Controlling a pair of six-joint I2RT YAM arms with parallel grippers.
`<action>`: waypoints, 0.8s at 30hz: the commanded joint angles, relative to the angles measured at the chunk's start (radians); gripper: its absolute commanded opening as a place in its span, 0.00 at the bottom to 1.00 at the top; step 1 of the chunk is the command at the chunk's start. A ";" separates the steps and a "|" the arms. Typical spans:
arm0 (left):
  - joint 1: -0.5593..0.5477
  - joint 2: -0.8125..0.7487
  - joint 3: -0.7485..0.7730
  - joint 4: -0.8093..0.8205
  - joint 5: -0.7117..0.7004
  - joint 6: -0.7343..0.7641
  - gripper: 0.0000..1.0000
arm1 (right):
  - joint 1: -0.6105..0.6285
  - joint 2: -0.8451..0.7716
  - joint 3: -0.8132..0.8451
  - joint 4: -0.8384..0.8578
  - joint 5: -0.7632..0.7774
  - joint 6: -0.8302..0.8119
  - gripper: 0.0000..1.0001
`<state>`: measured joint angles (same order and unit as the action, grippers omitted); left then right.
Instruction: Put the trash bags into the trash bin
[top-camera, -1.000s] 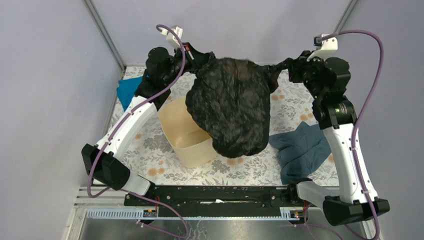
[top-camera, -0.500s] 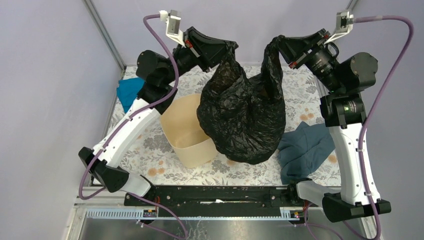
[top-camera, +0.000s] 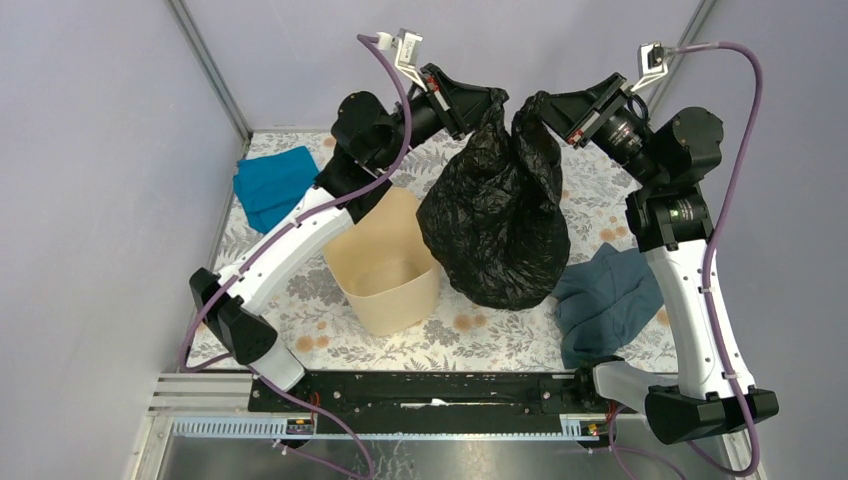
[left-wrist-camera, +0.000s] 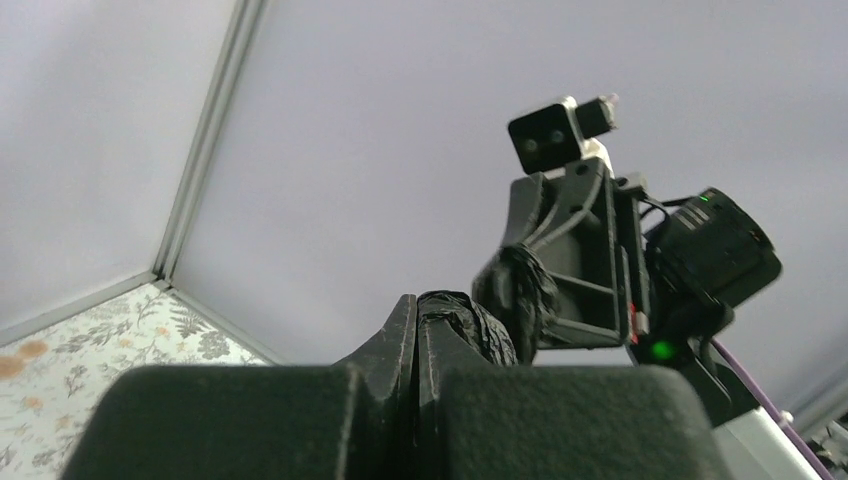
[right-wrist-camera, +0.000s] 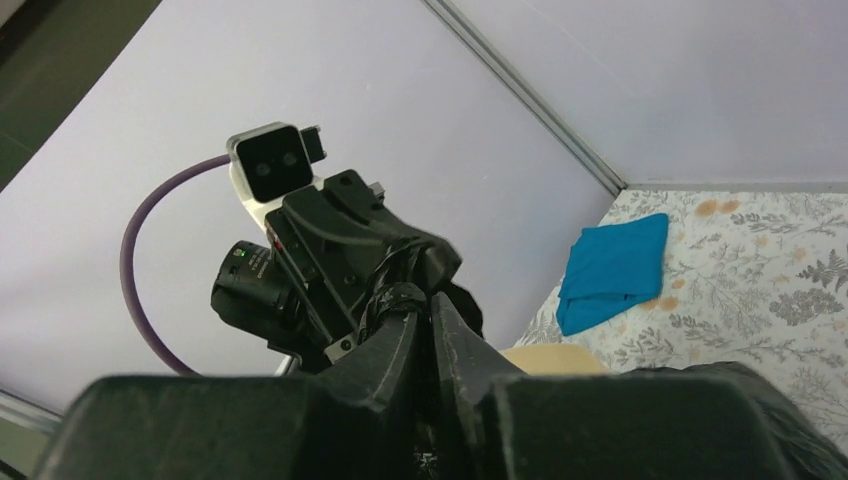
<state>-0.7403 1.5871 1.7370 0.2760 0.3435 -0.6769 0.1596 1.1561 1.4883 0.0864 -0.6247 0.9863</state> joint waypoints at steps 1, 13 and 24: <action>-0.014 0.019 0.067 -0.010 -0.086 -0.029 0.00 | 0.029 -0.005 -0.008 0.018 -0.027 0.020 0.19; -0.047 0.075 0.135 -0.062 -0.101 -0.021 0.00 | 0.122 0.022 -0.043 -0.013 0.027 -0.103 0.66; -0.054 0.080 0.184 -0.187 -0.102 0.042 0.00 | 0.158 0.034 -0.089 0.117 -0.044 -0.099 0.25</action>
<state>-0.7856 1.6752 1.8591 0.1101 0.2413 -0.6540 0.3038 1.2022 1.4200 0.1085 -0.6270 0.9157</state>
